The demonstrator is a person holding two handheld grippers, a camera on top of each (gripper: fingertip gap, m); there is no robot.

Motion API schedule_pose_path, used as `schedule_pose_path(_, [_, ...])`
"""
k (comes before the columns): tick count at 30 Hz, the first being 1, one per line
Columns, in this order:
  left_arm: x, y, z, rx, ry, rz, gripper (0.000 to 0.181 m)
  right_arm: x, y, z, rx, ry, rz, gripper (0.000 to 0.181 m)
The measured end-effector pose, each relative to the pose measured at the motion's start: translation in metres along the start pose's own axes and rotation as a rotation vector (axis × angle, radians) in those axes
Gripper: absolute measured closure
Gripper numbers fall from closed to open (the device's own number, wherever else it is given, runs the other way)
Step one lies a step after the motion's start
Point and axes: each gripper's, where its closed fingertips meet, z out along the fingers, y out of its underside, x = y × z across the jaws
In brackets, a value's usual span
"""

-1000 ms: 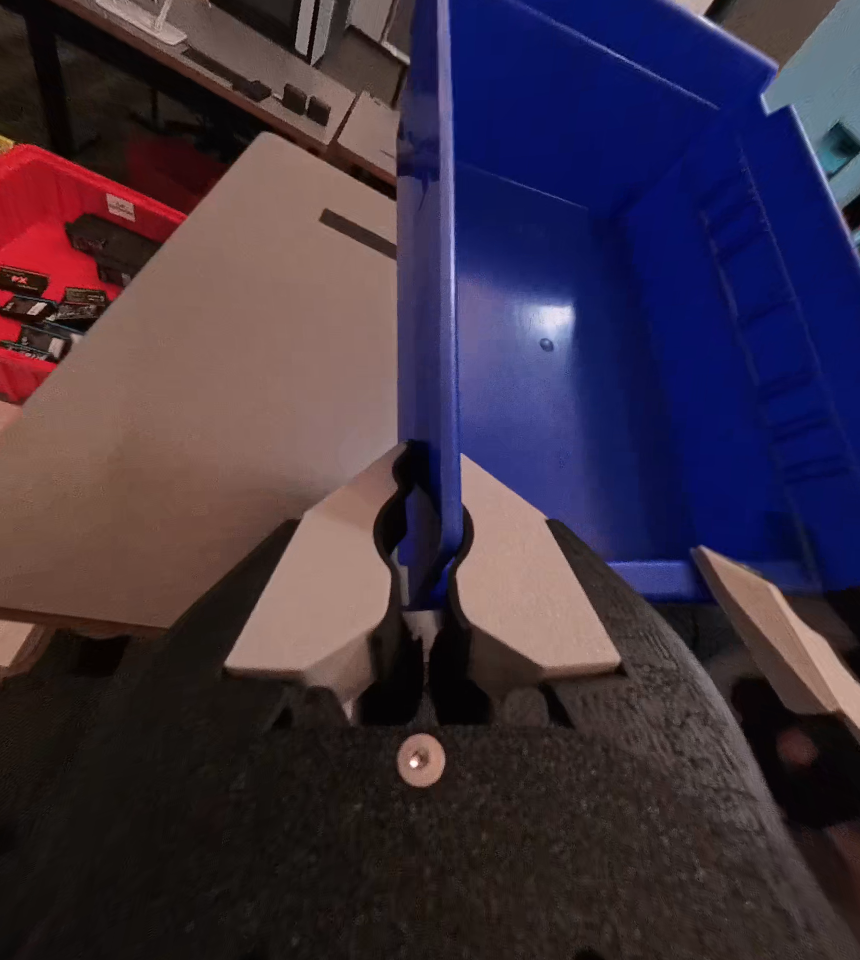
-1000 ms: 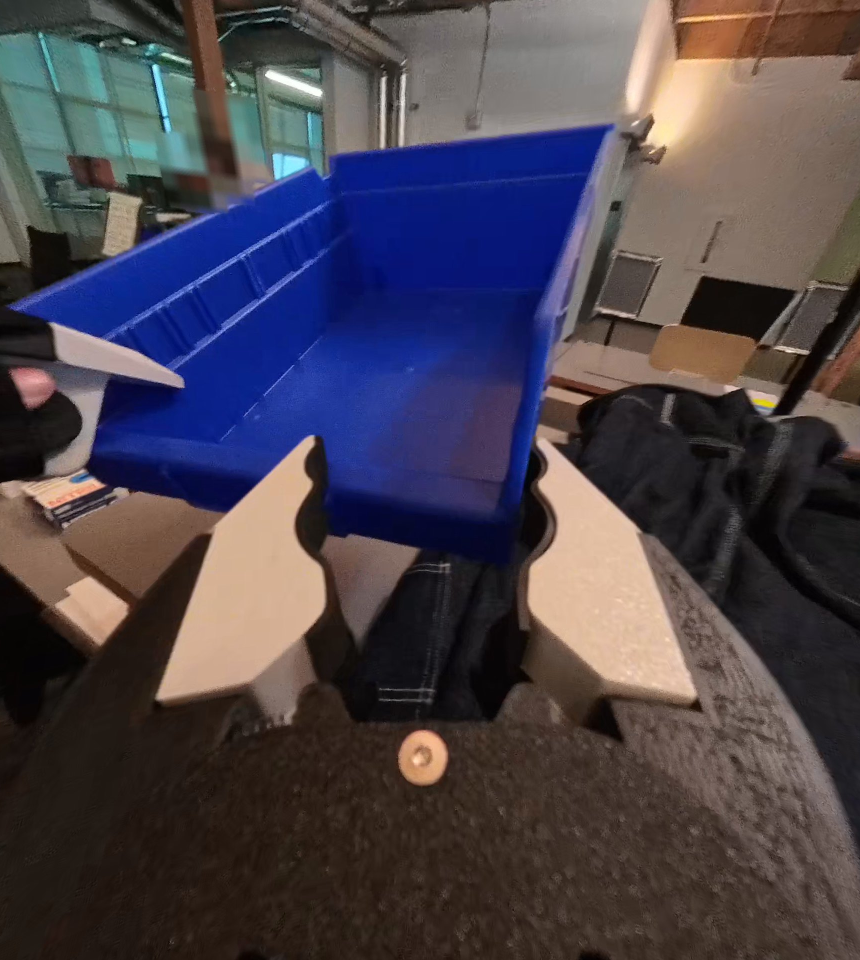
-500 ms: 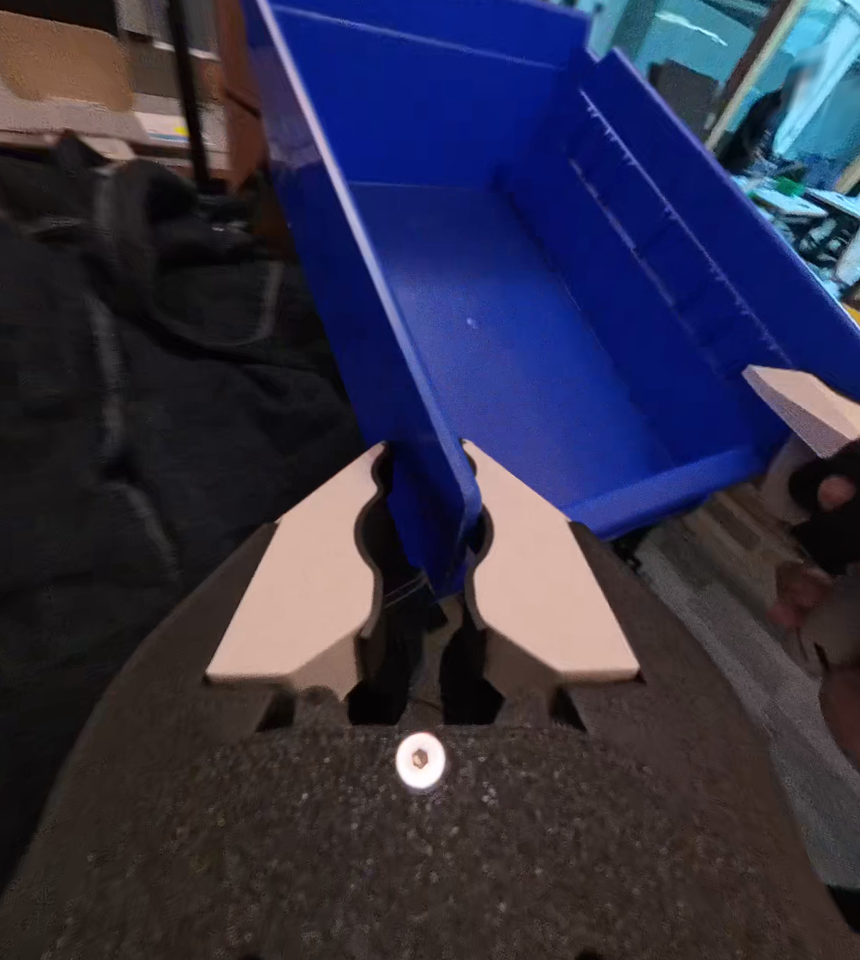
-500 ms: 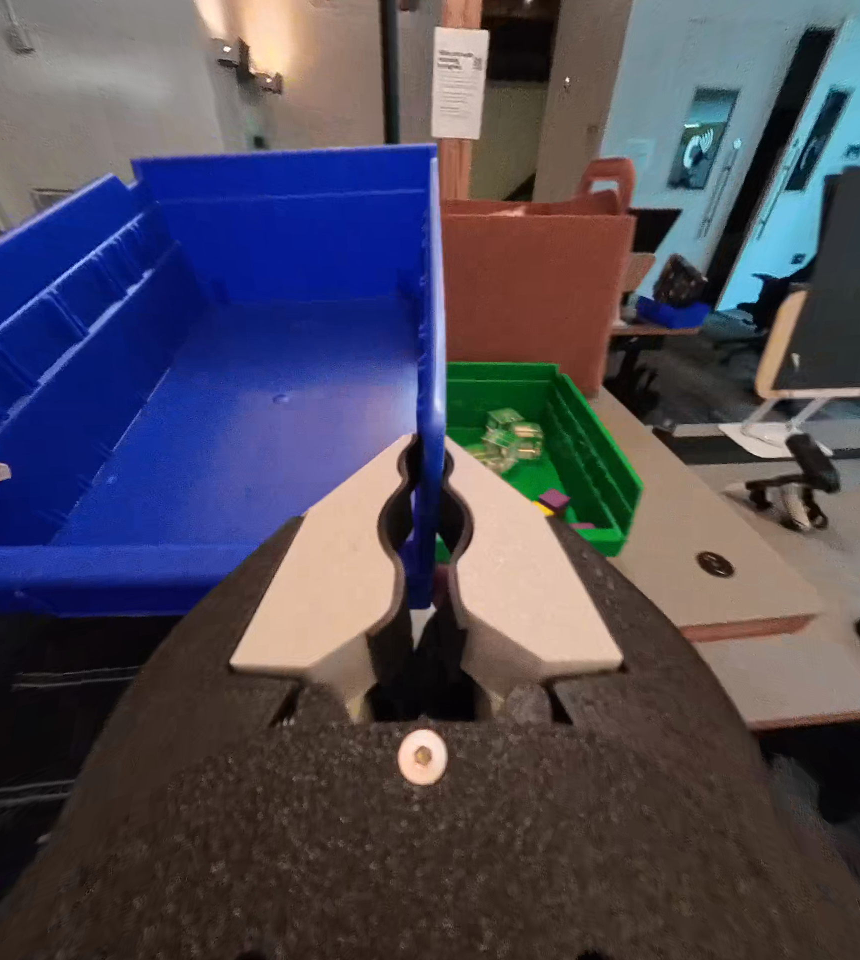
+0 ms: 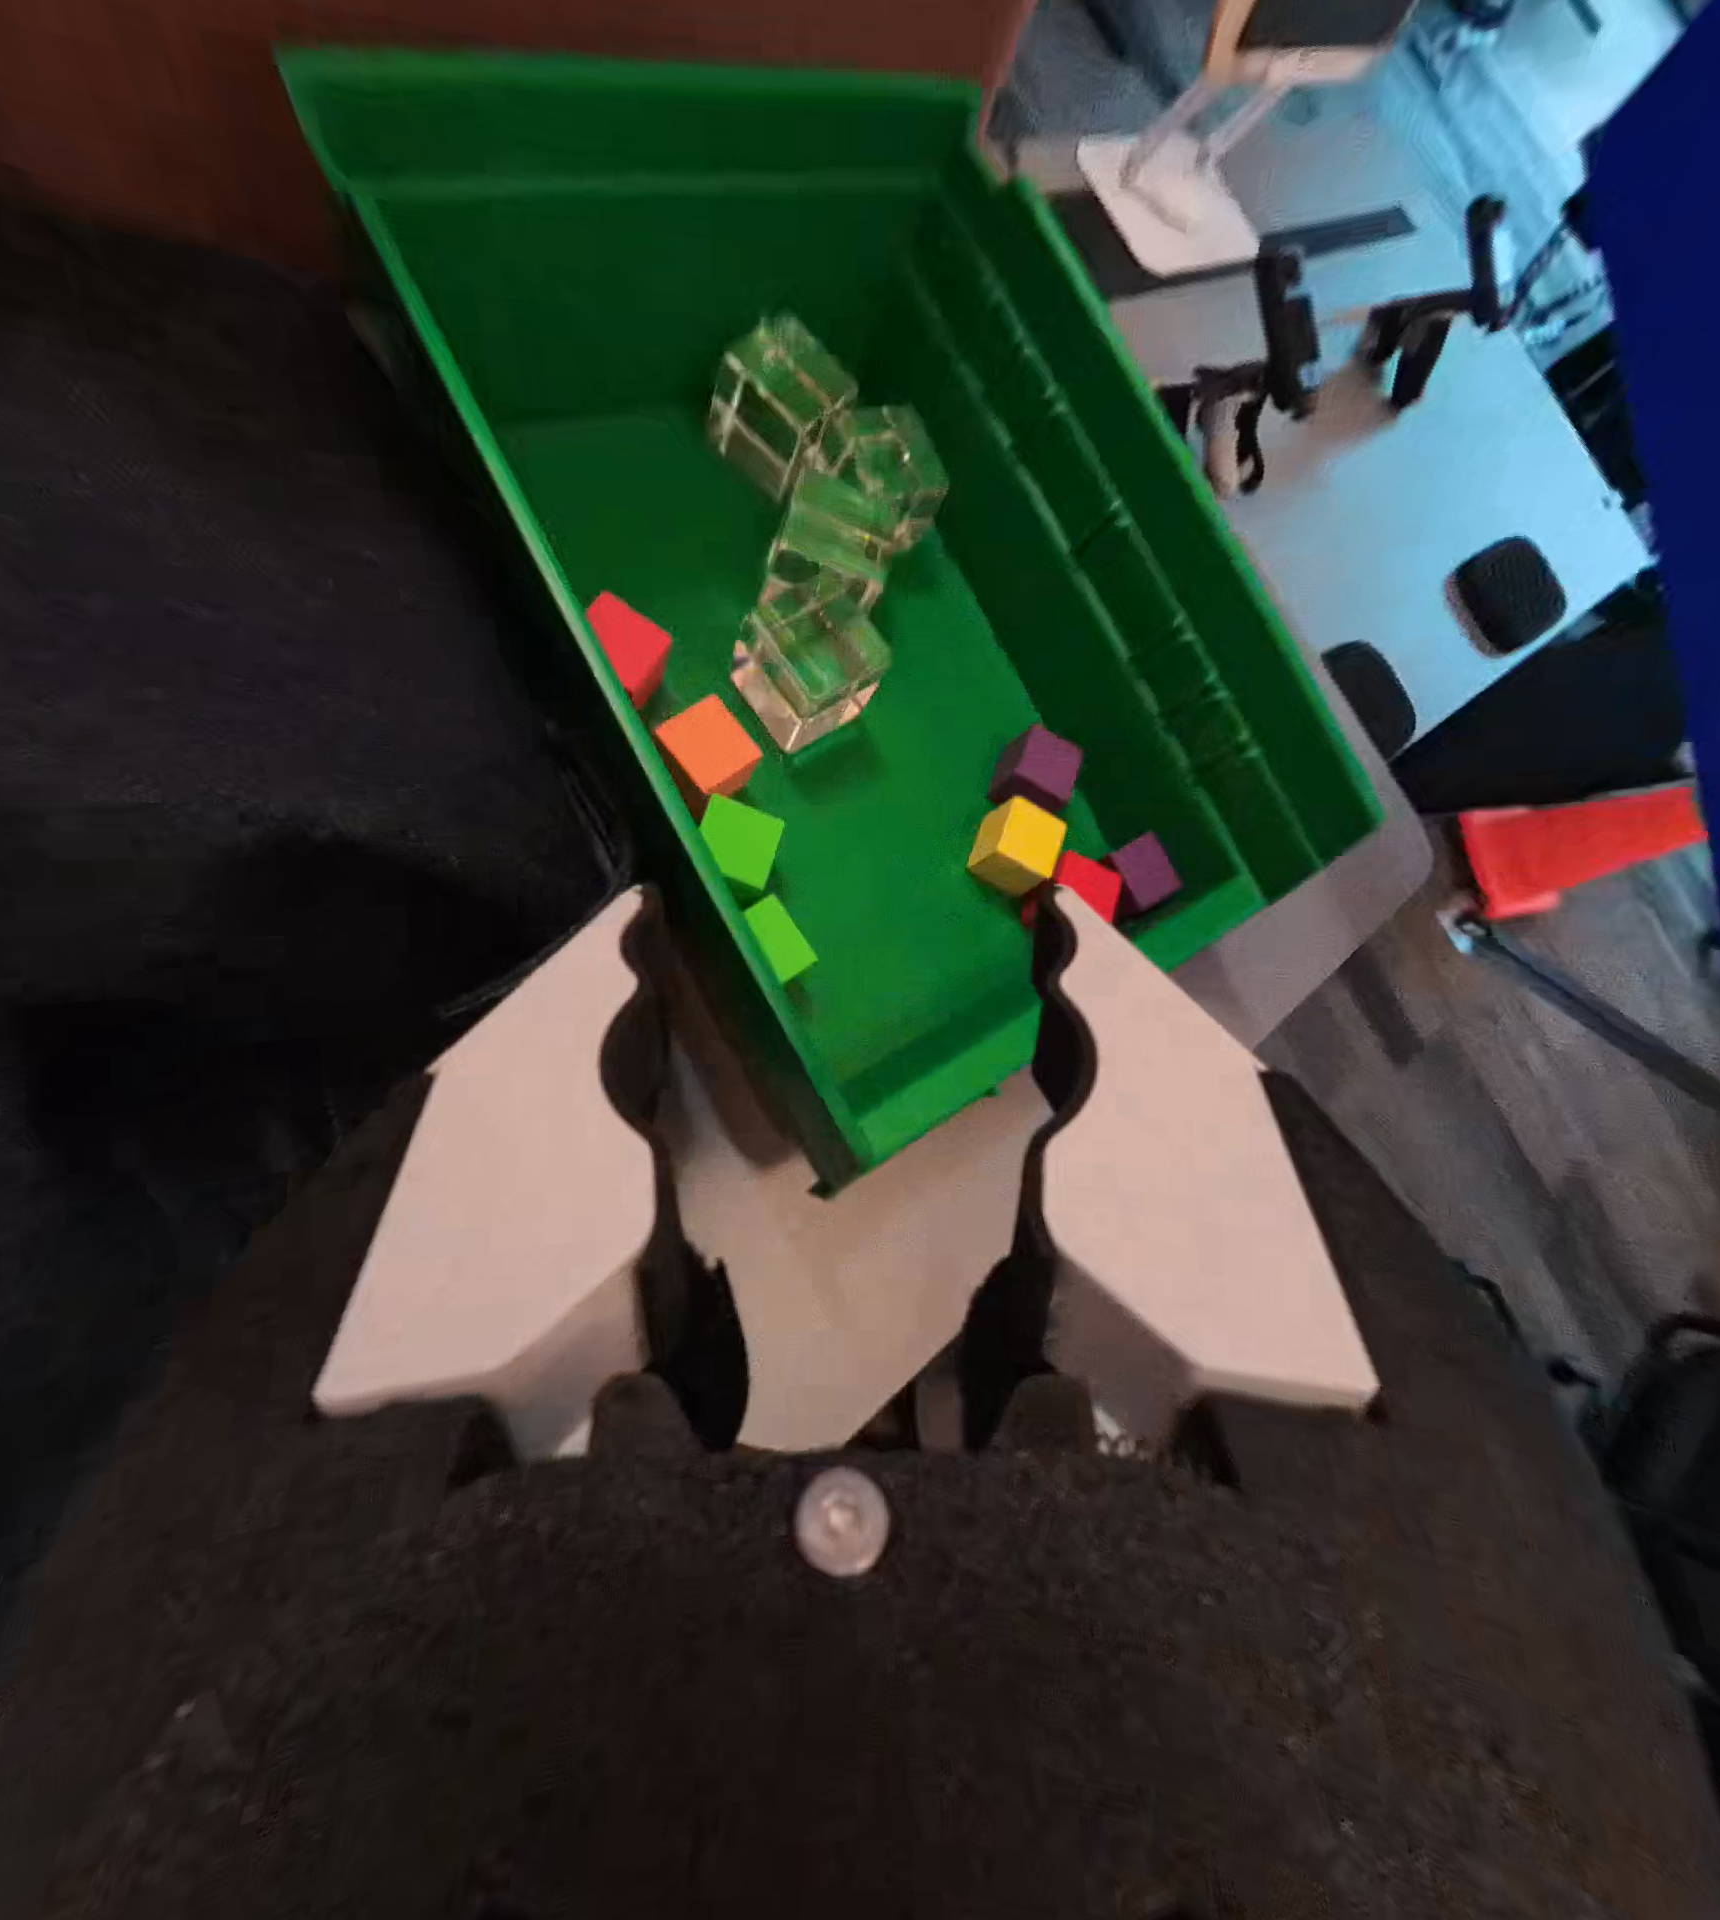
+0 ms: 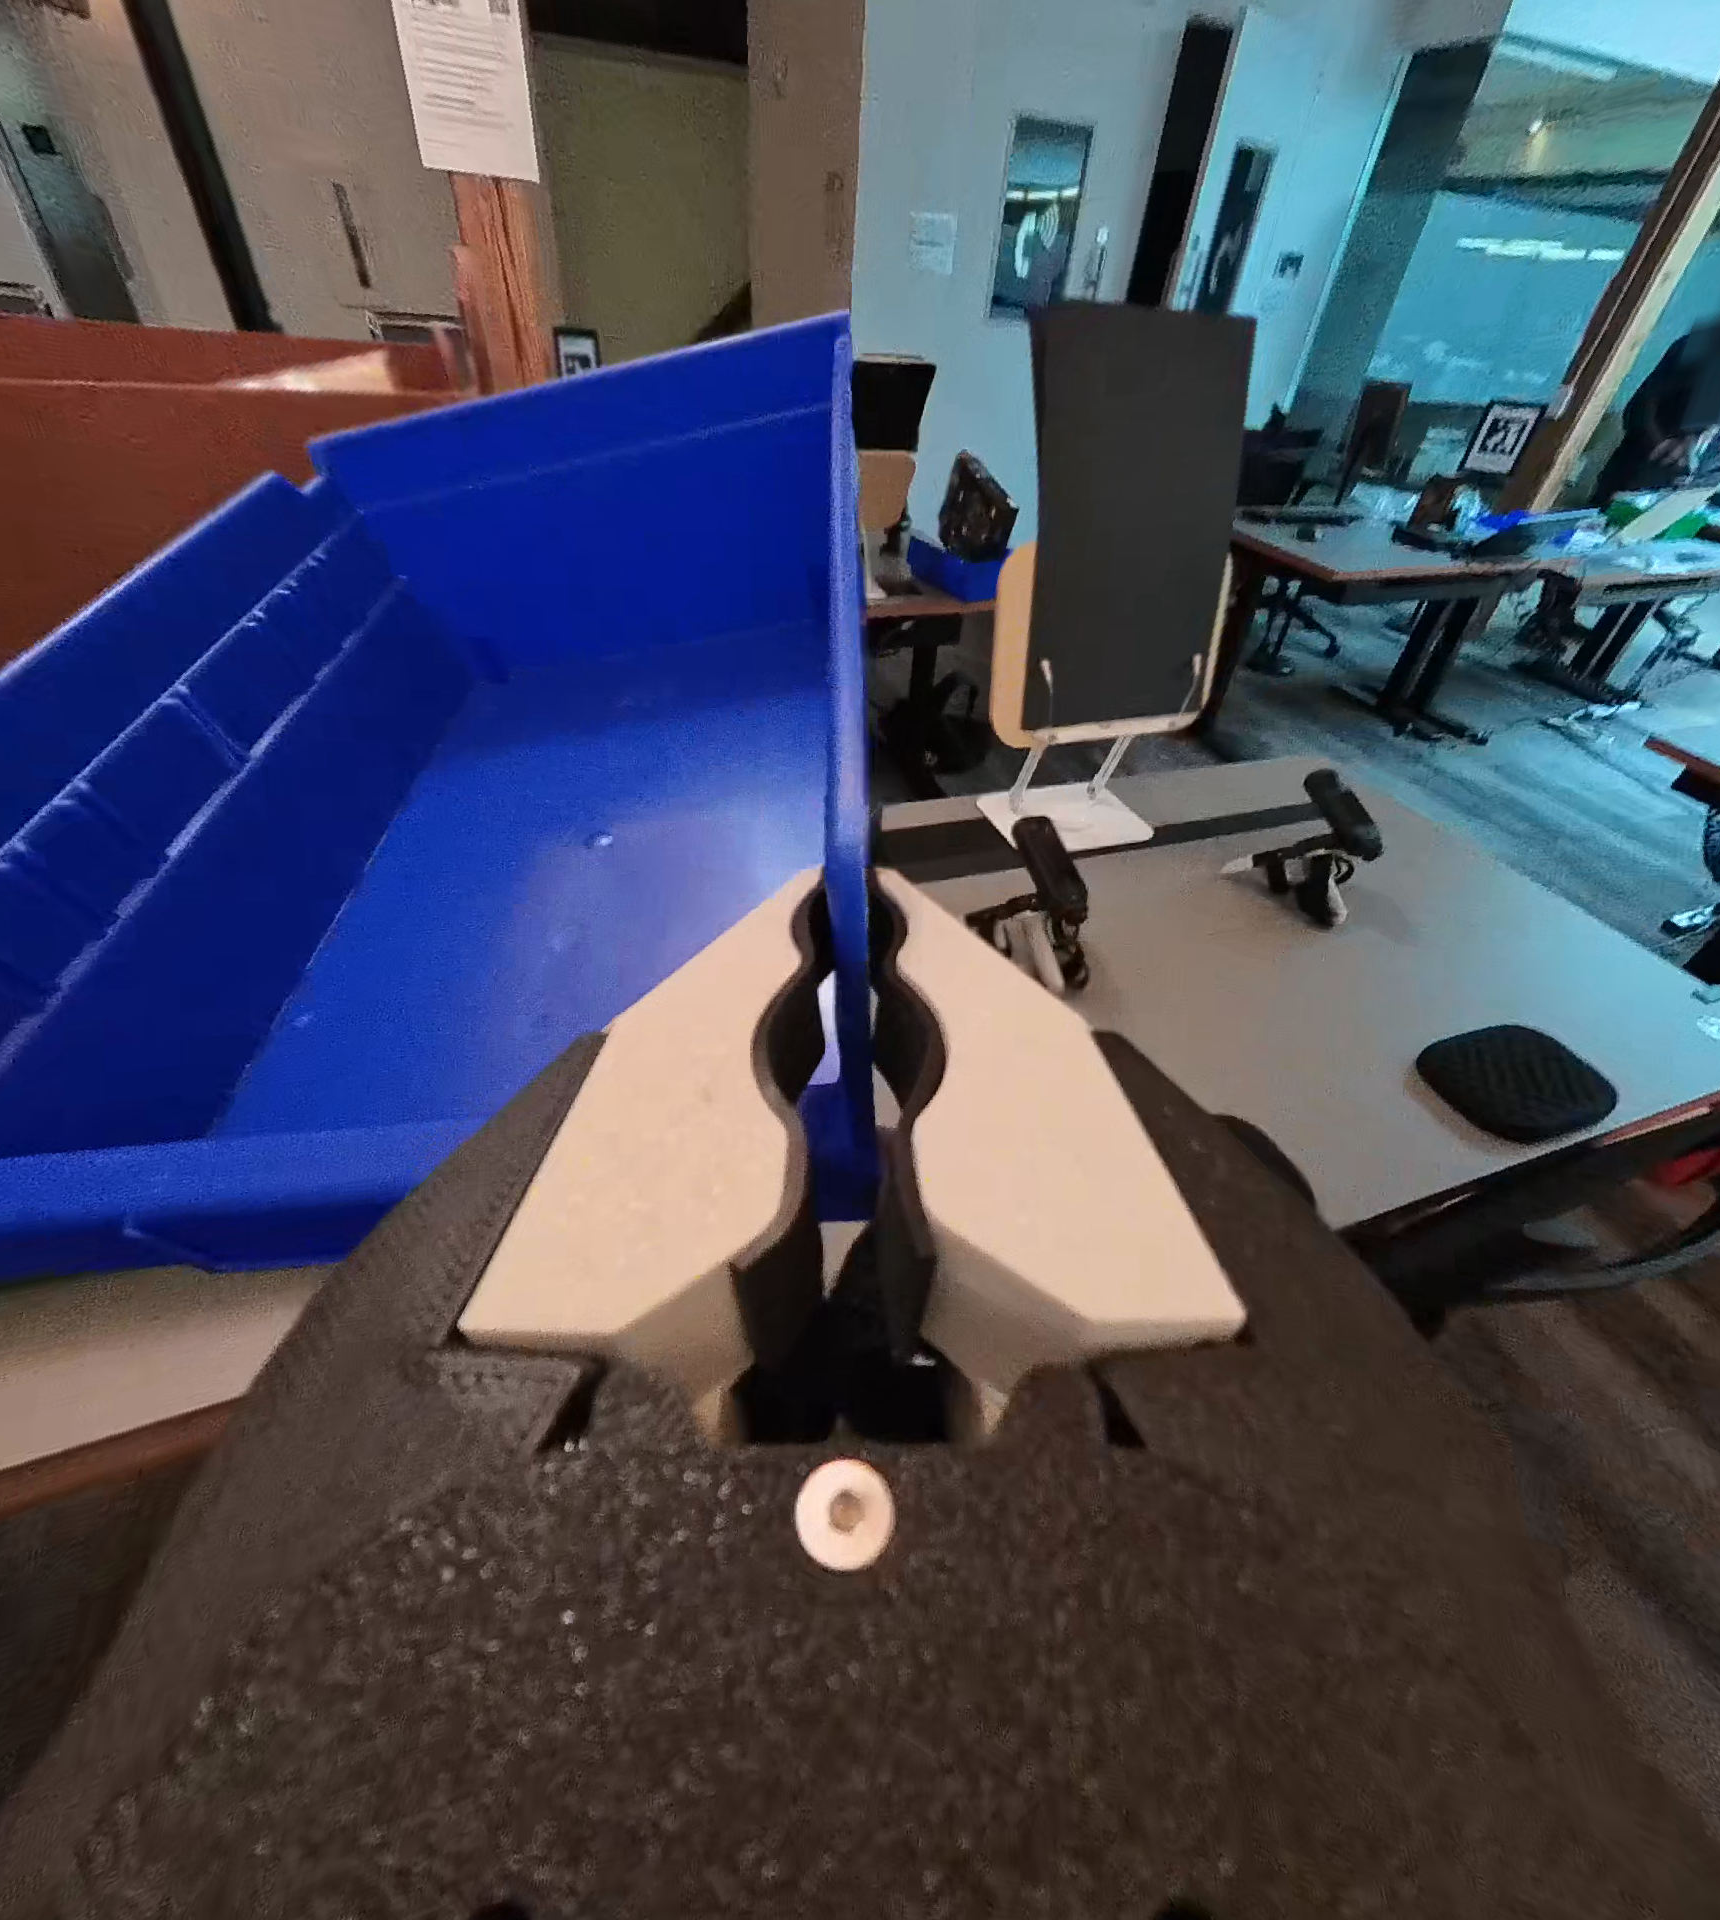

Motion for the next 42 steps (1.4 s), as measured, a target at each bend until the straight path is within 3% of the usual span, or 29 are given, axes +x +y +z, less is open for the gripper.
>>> schedule_pose_path(4, [-0.046, 0.004, 0.061, -0.24, -0.137, -0.037, 0.111, 0.022, 0.051, 0.02, -0.086, -0.027, 0.129, 0.179])
schedule_pose_path(6, [-0.046, 0.015, 0.079, -0.354, -0.13, -0.037, 0.146, 0.025, 0.073, 0.028, -0.133, -0.042, 0.149, 0.18])
schedule_pose_path(9, [-0.061, 0.019, 0.077, -0.417, -0.294, 0.085, 0.17, 0.02, 0.097, 0.047, -0.193, -0.08, 0.135, 0.179])
schedule_pose_path(14, [-0.061, 0.046, 0.027, -0.395, -0.291, 0.088, 0.176, -0.008, 0.12, 0.081, -0.27, -0.158, 0.062, 0.179])
schedule_pose_path(22, [-0.054, 0.123, -0.081, -0.384, -0.291, 0.045, 0.176, -0.075, 0.145, 0.137, -0.318, -0.34, 0.095, 0.18])
schedule_pose_path(26, [-0.057, 0.154, -0.115, -0.382, -0.267, -0.028, 0.176, -0.118, 0.154, 0.153, -0.353, -0.388, 0.078, 0.179])
schedule_pose_path(29, [-0.058, 0.163, -0.133, -0.351, -0.289, -0.021, 0.175, -0.13, 0.164, 0.156, -0.388, -0.39, 0.053, 0.176])
schedule_pose_path(32, [-0.055, 0.167, -0.145, -0.336, -0.313, 0.001, 0.175, -0.109, 0.138, 0.125, -0.353, -0.327, 0.11, 0.126])
schedule_pose_path(34, [-0.052, 0.17, -0.15, -0.322, -0.319, 0.003, 0.175, -0.112, 0.114, 0.08, -0.286, -0.349, 0.163, 0.118])
schedule_pose_path(36, [-0.051, 0.174, -0.153, -0.314, -0.318, -0.01, 0.175, -0.166, 0.115, 0.017, -0.347, -0.571, 0.265, 0.118])
schedule_pose_path(39, [-0.051, 0.176, -0.154, -0.309, -0.327, -0.008, 0.176, -0.275, 0.127, -0.076, -0.623, -0.954, 0.591, 0.091])
schedule_pose_path(42, [-0.051, 0.176, -0.153, -0.311, -0.347, 0.022, 0.175, -0.327, 0.157, -0.09, -0.76, -0.934, 0.461, 0.099])
